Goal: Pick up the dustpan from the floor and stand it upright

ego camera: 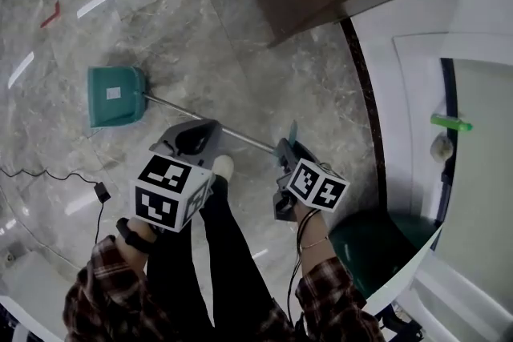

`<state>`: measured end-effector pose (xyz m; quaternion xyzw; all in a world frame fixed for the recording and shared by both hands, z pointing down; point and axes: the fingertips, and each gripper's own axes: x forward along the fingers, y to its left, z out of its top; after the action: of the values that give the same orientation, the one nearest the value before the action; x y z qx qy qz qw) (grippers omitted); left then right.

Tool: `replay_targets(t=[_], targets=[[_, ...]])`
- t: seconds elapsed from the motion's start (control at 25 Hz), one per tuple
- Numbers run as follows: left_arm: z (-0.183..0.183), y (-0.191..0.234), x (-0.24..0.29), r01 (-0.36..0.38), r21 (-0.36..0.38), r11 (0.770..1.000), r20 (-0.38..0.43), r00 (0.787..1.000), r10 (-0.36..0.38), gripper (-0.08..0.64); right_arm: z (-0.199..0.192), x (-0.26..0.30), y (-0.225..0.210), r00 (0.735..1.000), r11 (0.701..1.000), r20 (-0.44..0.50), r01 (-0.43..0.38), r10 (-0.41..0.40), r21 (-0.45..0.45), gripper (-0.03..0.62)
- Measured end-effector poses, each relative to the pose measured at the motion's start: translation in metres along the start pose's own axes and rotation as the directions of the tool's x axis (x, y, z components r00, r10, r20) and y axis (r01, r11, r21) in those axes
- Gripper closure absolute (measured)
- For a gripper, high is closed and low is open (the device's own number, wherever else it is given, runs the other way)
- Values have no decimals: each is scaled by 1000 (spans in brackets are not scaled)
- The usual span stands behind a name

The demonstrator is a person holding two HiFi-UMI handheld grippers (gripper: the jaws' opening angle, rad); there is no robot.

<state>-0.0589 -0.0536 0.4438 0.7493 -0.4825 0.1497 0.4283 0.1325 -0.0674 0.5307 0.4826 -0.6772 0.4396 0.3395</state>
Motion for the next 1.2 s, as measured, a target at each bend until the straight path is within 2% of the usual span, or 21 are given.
replay_targets(t=[0.24, 0.44, 0.52, 0.64, 0.76, 0.88, 1.2], targets=[[-13, 25, -67, -114, -112, 987, 70, 990, 122, 560, 18, -24, 73, 996, 988, -4, -94, 94, -122, 457], [-28, 33, -116, -155, -194, 969, 109, 978, 179, 558, 17, -50, 129, 980, 970, 3, -198, 200, -143, 457], [-31, 36, -131, -169, -199, 965, 119, 974, 194, 559, 19, -56, 146, 974, 967, 22, -221, 226, -129, 457], [-43, 40, -158, -162, -211, 964, 127, 973, 191, 560, 13, -67, 170, 974, 967, 49, -214, 223, -139, 457], [-48, 51, -182, -141, -224, 964, 142, 974, 175, 559, 13, -74, 205, 970, 960, 76, -215, 232, -182, 457], [-51, 61, -203, -133, -203, 970, 135, 977, 163, 558, 12, -83, 236, 965, 955, 112, -209, 236, -211, 457], [-38, 121, -272, -162, -176, 971, 155, 970, 190, 560, 16, -92, 329, 955, 930, 162, -187, 247, -316, 457]])
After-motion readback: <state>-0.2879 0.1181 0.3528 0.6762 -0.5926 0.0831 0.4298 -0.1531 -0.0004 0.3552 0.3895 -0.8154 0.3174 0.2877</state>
